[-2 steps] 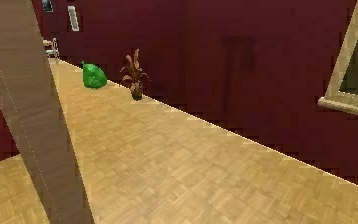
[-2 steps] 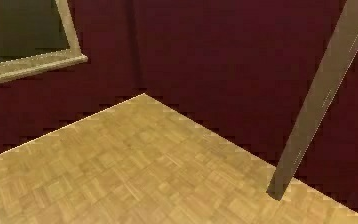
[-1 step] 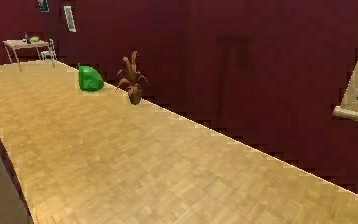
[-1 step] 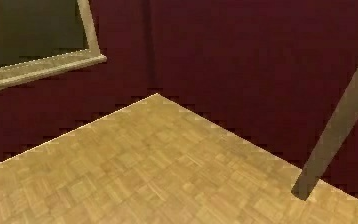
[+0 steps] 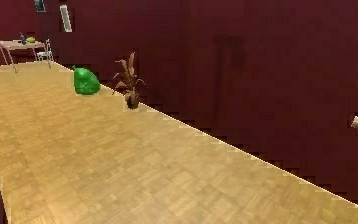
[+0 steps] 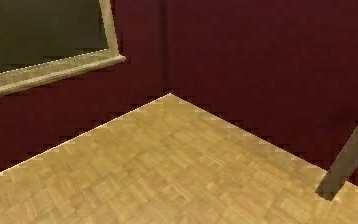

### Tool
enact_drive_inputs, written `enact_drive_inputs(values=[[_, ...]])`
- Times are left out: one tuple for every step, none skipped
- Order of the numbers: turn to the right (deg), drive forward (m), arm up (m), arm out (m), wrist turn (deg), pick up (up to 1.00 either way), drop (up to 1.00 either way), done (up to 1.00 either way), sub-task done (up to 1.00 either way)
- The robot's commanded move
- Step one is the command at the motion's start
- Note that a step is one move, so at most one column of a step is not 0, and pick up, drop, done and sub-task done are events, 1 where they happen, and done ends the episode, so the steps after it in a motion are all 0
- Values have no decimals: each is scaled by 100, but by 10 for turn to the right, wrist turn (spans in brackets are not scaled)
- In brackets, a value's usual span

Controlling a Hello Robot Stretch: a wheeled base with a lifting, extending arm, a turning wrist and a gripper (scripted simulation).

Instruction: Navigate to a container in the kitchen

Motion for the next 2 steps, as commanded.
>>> enact_drive_inputs(values=[[450,0,0,0,0,0,0,0,0],[420,0,0,0,0,0,0,0,0]])
